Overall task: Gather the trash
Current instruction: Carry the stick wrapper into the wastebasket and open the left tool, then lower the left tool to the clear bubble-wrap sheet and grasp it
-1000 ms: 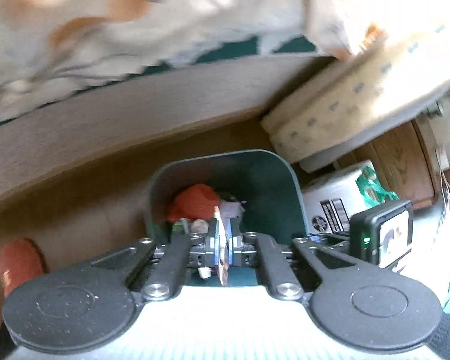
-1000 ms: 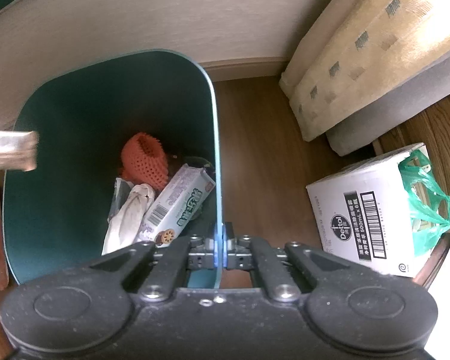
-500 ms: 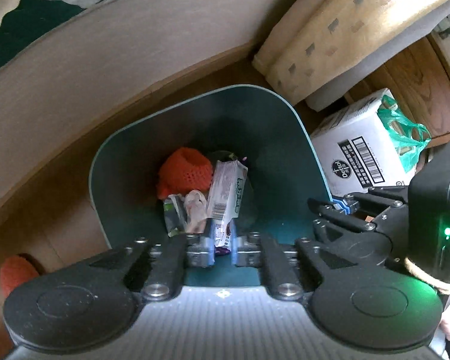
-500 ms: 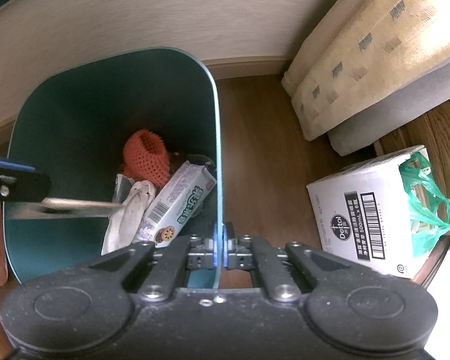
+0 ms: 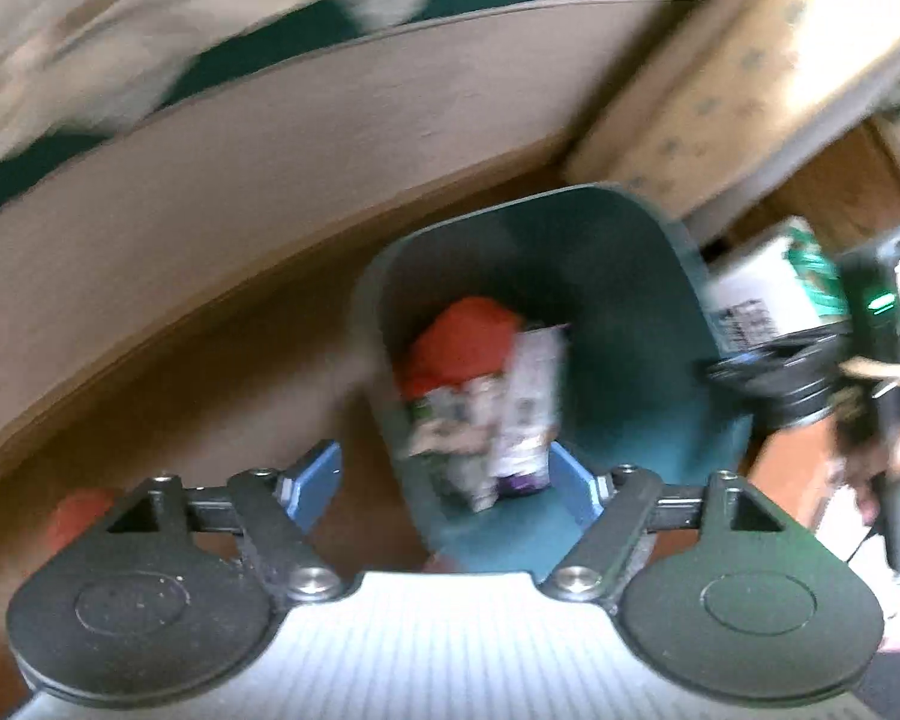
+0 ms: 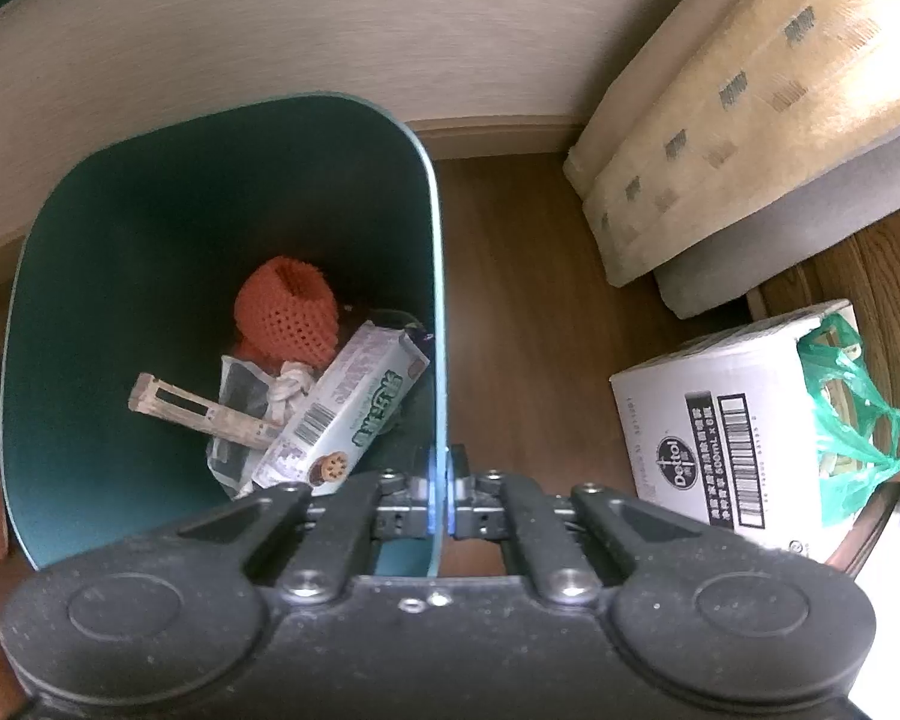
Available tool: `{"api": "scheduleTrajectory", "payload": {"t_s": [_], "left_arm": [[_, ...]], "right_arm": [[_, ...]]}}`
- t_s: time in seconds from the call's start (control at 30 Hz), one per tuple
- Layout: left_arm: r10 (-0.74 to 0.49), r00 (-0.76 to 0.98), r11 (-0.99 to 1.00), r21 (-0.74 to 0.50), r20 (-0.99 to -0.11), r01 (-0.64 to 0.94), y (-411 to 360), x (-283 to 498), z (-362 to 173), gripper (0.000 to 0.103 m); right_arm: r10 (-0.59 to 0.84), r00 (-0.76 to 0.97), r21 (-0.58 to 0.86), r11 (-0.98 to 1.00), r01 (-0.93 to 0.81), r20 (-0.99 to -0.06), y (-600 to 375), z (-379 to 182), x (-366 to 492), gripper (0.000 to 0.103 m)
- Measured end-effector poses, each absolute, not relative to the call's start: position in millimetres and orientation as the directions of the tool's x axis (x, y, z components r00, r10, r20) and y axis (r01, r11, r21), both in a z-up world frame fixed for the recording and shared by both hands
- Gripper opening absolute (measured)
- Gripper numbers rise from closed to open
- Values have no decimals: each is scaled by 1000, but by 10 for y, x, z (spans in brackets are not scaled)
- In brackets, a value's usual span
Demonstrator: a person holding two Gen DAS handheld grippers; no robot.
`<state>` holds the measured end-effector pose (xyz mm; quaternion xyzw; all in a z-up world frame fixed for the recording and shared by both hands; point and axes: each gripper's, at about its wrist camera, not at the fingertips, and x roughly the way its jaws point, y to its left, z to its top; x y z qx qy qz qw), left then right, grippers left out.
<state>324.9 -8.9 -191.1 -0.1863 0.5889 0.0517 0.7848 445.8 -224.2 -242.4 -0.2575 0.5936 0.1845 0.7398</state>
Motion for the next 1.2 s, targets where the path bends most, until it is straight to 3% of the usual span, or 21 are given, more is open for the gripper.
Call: {"api": "scheduleTrajectory", "payload": {"t_s": [0.4,0.6,0.77,0.97,1.2], "left_arm": [[-92,20,838,-88,-996,-538,473,2903,-3345,76],[-149,-132,849,-59,-980,-524,502,2803,-4229,76],[-40,-240,919,59,-970,-389,261,2657,-4798,76],[4,-244,935,90,-970,-342,63,2481,-5099,76],[-25,-320,904,115,-947,-412,212,2346,-5472,76]], "right_arm": [[-23,132,-97,803,-588,-991,-2466,-2517,4609,4],[-34,79,-75,797,-599,-996,-2543,-2583,4669,6],[-79,37,-85,787,-611,-996,-2608,-2708,4687,8],[-106,-12,-76,784,-616,-994,-2623,-2791,4647,11],[-128,-23,-89,796,-598,-991,-2642,-2855,4695,12]]}}
